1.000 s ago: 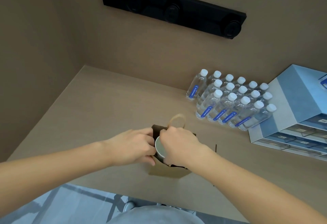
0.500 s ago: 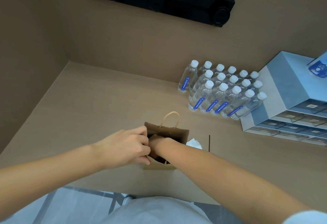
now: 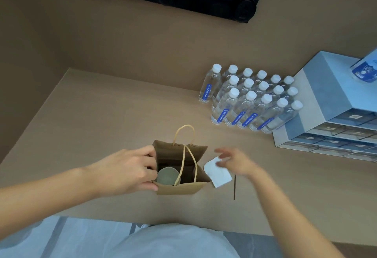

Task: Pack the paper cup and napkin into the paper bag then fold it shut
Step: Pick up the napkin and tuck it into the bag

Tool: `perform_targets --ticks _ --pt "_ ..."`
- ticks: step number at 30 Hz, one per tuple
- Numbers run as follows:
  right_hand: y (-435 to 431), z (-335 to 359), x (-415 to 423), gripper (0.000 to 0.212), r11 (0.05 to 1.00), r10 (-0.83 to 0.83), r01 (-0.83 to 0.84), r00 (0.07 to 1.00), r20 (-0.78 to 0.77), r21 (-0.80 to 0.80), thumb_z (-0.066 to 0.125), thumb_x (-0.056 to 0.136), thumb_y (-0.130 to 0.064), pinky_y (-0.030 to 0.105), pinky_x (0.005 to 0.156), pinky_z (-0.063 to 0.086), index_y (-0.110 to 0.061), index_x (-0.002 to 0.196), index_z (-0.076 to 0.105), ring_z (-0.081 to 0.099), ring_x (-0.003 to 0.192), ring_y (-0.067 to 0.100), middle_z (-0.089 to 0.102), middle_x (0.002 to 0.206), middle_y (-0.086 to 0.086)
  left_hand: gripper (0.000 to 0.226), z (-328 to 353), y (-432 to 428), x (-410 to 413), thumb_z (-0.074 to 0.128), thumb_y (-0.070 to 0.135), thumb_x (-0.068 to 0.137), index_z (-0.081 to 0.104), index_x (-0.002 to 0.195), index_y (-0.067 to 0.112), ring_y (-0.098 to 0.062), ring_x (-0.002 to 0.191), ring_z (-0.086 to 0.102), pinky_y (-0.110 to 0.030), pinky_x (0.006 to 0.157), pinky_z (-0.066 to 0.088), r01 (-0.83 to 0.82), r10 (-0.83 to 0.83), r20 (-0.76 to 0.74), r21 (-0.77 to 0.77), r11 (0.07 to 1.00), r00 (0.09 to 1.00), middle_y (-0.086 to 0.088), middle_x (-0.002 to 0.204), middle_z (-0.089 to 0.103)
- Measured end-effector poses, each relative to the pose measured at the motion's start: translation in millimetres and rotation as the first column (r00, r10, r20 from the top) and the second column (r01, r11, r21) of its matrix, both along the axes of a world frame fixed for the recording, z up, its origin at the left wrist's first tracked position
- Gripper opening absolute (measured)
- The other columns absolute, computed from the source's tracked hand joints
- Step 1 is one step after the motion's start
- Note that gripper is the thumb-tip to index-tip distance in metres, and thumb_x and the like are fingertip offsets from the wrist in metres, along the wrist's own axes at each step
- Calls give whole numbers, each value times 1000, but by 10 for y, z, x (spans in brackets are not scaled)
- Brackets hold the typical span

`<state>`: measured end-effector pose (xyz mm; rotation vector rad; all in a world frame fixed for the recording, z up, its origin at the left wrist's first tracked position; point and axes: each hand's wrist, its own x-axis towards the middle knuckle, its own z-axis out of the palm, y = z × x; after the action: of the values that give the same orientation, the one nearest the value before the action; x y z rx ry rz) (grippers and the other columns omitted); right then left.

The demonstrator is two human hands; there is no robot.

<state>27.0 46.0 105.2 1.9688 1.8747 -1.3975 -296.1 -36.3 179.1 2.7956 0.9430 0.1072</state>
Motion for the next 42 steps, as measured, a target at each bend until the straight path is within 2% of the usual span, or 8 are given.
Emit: perform_targets --ticks 6,12,17,24,27,31,37,42 --pt "-342 -1206 31 53 984 -53 -9 941 334 179 60 86 -18 34 96 45 -32 136 47 35 125 30 32 146 3 34 -28 -13 45 50 55 90 61 75 27 -12 99 54 -23 41 51 -23 22 -64 -14 1000 998 14 82 61" --pt "-392 -1160 120 28 942 -254 248 967 -3 227 61 83 2 16 68 39 -17 102 71 60 96 25 62 97 4 65 -68 -103 201 40 69 86 37 136 28 -12 113 46 -30 79 56 -210 211 27 -38 977 977 11 115 62" --pt "-274 -353 228 25 772 -536 635 638 -552 -15 73 77 6 30 66 53 -19 80 75 62 70 21 71 82 8 69 -114 -210 356 53 52 89 15 146 38 -12 117 43 -35 93 47 -268 289 131 -161 950 948 17 134 50" --pt "-283 841 137 29 922 -289 381 552 -782 -72 85 59 -16 34 71 49 -17 87 77 55 79 25 62 82 12 53 -197 -249 436 56 -17 75 69 108 22 -31 104 55 -44 75 54 -131 155 394 -88 987 906 15 131 59" --pt "-326 1075 -129 27 972 -66 216 616 -785 88 83 71 -9 26 71 45 -19 95 78 53 74 17 60 78 7 43 -209 -279 435 35 0 95 73 99 18 -33 97 62 -43 75 54 -26 -23 383 122 992 924 14 122 65" --pt "-359 1168 -522 32 942 270 -65 729 -628 330 66 84 2 23 67 43 -23 100 78 57 68 22 68 81 2 27 -218 -294 443 47 16 99 74 97 19 -28 88 66 -33 75 52 10 -84 333 220 975 939 15 115 69" --pt "-367 970 -1016 34 712 591 -624 780 206 323 49 85 -4 31 66 47 -12 110 70 60 84 35 63 101 18 23 -238 -276 415 54 10 94 72 102 21 -24 79 65 -33 68 53 -10 -53 287 214 977 956 16 110 71" --pt "-352 1070 -1386 33 634 577 -707 702 417 312 54 82 -4 23 43 27 -12 55 38 43 65 30 32 62 4 48 -209 -283 404 29 10 101 74 89 19 -24 73 65 -31 66 54 -41 -19 254 228 973 967 15 112 71"
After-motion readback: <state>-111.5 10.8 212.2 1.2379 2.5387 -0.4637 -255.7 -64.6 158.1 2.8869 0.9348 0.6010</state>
